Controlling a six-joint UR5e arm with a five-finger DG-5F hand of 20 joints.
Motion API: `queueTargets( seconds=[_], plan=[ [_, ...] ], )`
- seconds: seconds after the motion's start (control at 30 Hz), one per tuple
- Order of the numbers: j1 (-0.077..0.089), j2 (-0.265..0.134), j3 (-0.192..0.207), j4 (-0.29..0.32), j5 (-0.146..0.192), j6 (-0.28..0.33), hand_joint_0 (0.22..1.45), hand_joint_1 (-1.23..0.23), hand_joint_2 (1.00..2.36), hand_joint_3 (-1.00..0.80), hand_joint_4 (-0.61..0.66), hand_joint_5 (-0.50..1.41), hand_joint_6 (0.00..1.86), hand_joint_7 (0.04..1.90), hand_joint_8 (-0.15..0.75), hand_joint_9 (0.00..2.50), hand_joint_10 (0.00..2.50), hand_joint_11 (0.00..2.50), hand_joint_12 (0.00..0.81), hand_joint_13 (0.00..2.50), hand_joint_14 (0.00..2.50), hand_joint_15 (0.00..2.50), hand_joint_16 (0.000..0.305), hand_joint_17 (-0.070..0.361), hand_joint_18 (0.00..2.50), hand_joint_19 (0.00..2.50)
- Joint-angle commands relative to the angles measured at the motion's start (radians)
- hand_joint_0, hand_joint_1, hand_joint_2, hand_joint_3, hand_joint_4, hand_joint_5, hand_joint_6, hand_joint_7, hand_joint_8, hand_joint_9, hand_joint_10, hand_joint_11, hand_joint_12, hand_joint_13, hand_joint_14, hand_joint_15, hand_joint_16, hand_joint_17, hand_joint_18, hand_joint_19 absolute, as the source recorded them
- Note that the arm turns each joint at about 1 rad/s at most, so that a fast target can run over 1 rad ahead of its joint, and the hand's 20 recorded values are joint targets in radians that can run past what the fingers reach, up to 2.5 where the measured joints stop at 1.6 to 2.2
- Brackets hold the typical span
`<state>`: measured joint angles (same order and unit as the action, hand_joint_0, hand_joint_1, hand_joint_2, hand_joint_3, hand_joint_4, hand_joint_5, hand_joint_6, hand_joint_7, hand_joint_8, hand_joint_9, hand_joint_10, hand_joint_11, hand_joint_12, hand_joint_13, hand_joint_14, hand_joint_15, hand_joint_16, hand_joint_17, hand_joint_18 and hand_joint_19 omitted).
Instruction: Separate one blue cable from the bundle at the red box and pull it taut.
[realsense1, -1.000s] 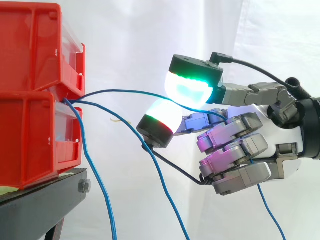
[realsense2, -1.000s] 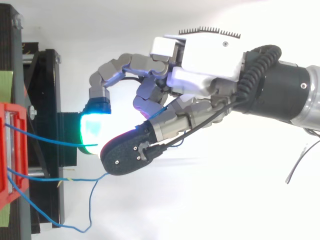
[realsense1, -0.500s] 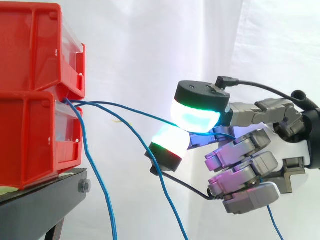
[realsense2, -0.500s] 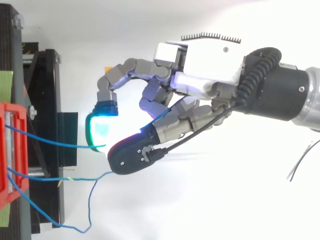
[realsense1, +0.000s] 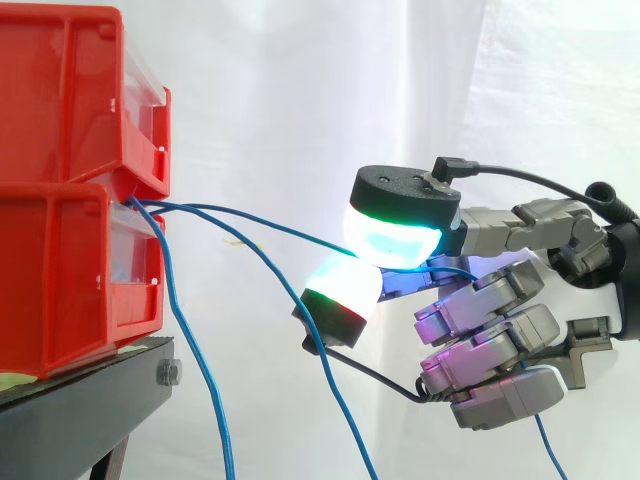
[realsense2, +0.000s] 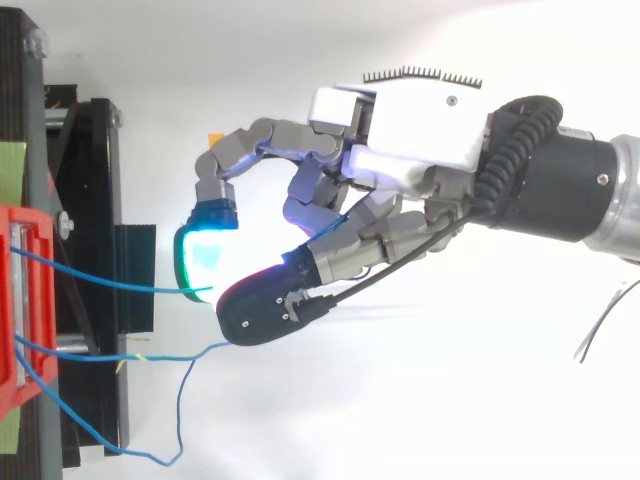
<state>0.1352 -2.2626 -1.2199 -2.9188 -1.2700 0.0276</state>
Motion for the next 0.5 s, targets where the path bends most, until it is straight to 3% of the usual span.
queueTargets(
  seconds=[0.0, 0.47],
  plan=[
    [0.000, 0.000, -0.001, 0.000, 0.000, 0.000, 0.53, -0.79, 1.31, 0.01, -0.05, -0.01, 0.86, 1.26, 0.336, 1.38, 2.29, 1.24, 0.450, 1.08, 2.50, 1.00, 0.072, 0.162, 1.45, 1.42],
    [0.001, 0.000, 0.000, 0.000, 0.003, -0.002, 0.53, -0.78, 1.34, 0.01, -0.05, -0.01, 0.86, 1.27, 0.336, 1.39, 2.24, 1.26, 0.457, 1.08, 2.50, 1.01, 0.072, 0.162, 1.46, 1.41]
  ],
)
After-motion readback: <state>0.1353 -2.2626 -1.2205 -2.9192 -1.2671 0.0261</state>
